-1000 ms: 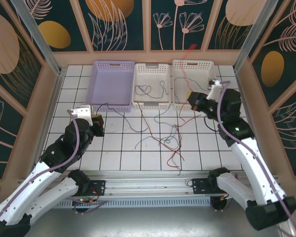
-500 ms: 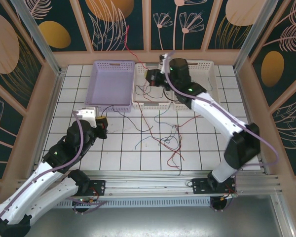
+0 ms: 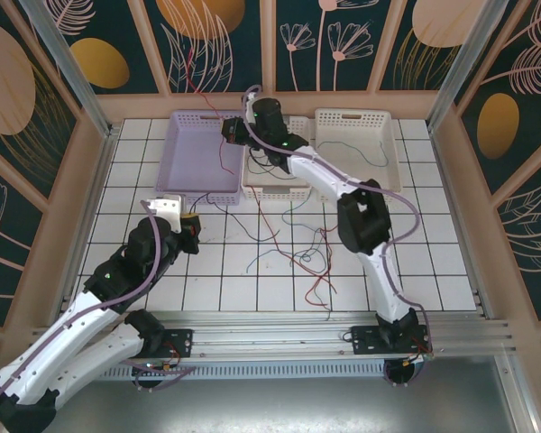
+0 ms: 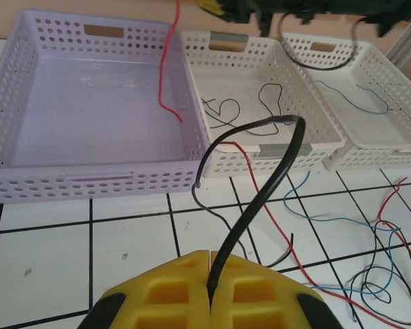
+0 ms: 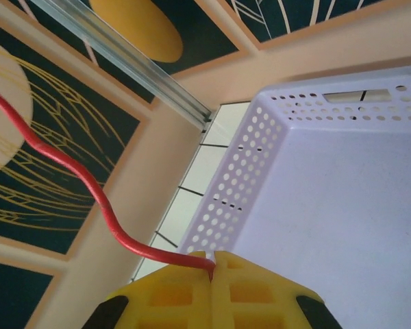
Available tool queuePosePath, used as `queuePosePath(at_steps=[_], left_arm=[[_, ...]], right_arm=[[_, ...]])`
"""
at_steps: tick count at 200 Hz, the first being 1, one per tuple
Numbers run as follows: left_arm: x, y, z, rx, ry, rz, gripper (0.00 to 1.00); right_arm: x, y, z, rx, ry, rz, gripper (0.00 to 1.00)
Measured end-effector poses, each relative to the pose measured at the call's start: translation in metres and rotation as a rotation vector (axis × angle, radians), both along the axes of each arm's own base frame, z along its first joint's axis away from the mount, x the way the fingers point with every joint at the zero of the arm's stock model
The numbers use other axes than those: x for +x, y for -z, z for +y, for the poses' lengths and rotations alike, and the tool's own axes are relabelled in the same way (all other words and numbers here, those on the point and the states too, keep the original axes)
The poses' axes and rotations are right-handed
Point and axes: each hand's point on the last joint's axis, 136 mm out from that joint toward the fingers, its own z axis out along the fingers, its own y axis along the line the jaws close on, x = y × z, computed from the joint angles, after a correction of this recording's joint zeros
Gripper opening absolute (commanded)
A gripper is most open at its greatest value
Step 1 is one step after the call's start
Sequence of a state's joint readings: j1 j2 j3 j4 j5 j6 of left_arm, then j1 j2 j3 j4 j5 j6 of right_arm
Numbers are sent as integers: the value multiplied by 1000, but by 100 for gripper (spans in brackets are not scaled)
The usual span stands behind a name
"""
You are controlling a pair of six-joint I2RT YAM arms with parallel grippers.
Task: Untangle the cables
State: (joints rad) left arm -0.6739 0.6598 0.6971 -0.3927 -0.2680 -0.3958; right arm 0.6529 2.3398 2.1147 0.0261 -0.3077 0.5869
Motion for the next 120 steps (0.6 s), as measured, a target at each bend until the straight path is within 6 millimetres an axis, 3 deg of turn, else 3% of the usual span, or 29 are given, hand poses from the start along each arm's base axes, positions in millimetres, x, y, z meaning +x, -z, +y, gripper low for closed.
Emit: queuePosePath(at_steps=[52,120], left_arm=[[1,4,-1,11,4,11,0],[3,9,-3,29,8,23,0]], right_arm=[[21,51,32,-44,20,36,0],[23,123,21,-183,100,163,0]])
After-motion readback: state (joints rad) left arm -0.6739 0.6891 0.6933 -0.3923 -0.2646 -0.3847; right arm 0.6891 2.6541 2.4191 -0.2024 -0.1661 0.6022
